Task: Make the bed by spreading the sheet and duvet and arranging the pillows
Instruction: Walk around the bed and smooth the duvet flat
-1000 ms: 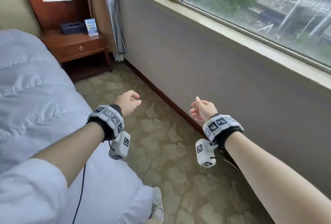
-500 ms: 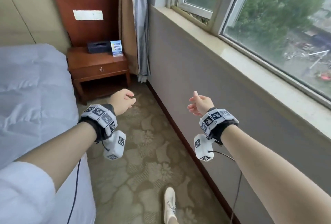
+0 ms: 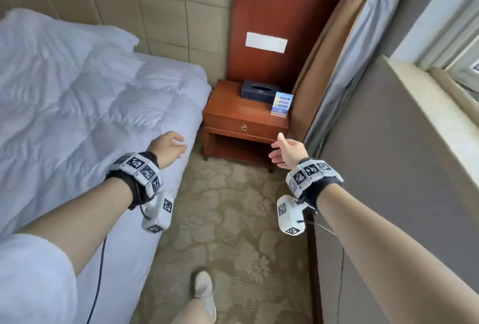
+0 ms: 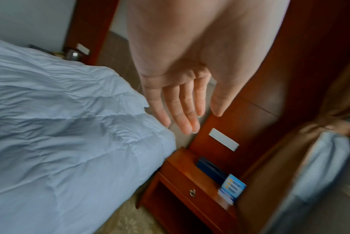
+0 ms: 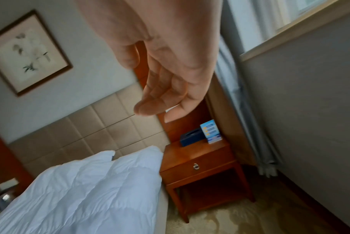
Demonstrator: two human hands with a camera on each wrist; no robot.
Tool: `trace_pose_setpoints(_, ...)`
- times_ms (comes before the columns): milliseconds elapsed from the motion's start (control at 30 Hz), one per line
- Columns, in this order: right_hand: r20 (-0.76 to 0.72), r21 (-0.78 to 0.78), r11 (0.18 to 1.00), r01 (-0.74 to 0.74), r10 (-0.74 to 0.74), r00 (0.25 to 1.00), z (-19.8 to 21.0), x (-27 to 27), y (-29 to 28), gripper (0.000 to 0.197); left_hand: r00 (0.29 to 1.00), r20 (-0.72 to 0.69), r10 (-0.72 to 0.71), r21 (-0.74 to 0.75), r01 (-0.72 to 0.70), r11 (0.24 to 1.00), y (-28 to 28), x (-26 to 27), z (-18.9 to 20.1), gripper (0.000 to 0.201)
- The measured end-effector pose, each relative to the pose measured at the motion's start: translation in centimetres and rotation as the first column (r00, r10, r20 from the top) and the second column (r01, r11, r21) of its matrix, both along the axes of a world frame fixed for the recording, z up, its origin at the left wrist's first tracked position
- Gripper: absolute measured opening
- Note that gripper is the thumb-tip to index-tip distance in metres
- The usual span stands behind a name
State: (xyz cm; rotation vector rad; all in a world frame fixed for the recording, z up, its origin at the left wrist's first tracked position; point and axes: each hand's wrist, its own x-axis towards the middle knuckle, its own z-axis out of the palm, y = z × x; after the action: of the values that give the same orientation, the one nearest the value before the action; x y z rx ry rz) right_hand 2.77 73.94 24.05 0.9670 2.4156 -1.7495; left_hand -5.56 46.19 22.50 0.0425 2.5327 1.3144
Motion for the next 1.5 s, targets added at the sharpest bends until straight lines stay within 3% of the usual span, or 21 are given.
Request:
trace_pose_setpoints(167, 0.069, 0.061, 0.984, -0.165, 0.161, 0.985, -2.1, -17.0, -1.0, 0.036, 0.977, 0.087, 0.197, 0.037, -0.201, 0.979, -2.7, -13.2, -2.2, 0.023)
trace_pose_setpoints(300, 0.076, 0.106, 0.949, -0.296, 0.289, 0.954, -1.1, -29.9, -2.2, 0.034, 0.948, 0.085, 0.307, 0.000, -0.308, 0.951, -4.7, -23.2, -2.3, 0.015)
trace_pose_setpoints(500, 0.126, 0.099, 0.900, -0.424, 0.411, 0.903, -1.9, -46.1, -2.5, 0.035, 0.914, 0.116, 0.389, -0.028, -0.389, 0.921, -5.6, -34.4, -2.7, 0.019)
trace_pose_setpoints(600, 0.181, 0.100, 0.874, -0.476, 0.454, 0.872, -4.4, -56.3, -2.3, 0.033, 0.859, 0.144, 0.491, -0.053, -0.489, 0.871, -6.6, -40.5, -4.8, 0.026)
trace_pose_setpoints(767, 0.227, 0.137, 0.763, -0.632, 0.597, 0.770, -10.7, -71.7, -2.6, 0.030, 0.693, 0.221, 0.686, -0.142, -0.674, 0.725, -8.5, -48.0, -10.2, 0.023)
trace_pose_setpoints(867, 0.305, 0.195, 0.685, -0.702, 0.638, 0.707, -12.7, -77.6, -2.8, 0.042, 0.626, 0.278, 0.728, -0.218, -0.697, 0.683, -7.6, -50.7, -13.0, 0.022)
trace_pose_setpoints(1000, 0.447, 0.164, 0.615, -0.771, 0.651, 0.614, -16.8, -84.7, -2.9, 0.056, 0.561, 0.350, 0.750, -0.318, -0.682, 0.658, -5.3, -54.1, -17.8, 0.038)
trace_pose_setpoints(1100, 0.460, 0.180, 0.607, -0.774, 0.644, 0.612, -20.2, -89.0, -3.0, 0.067, 0.535, 0.398, 0.745, -0.358, -0.658, 0.663, -4.7, -56.2, -21.9, 0.044)
trace_pose_setpoints(1333, 0.502, 0.313, 0.574, -0.756, 0.576, 0.645, -30.7, -98.5, -3.0, 0.081, 0.602, 0.381, 0.701, -0.503, -0.501, 0.704, -4.0, -62.0, -33.5, 0.084)
trace_pose_setpoints(1400, 0.507, 0.327, 0.578, -0.747, 0.560, 0.655, -33.4, -99.8, -3.7, 0.085, 0.590, 0.410, 0.695, -0.539, -0.458, 0.707, -4.0, -62.5, -35.8, 0.089)
trace_pose_setpoints(1500, 0.600, 0.215, 0.599, -0.771, 0.542, 0.588, -35.4, -99.4, -5.4, 0.088, 0.551, 0.431, 0.715, -0.575, -0.442, 0.688, -4.2, -62.9, -37.0, 0.090)
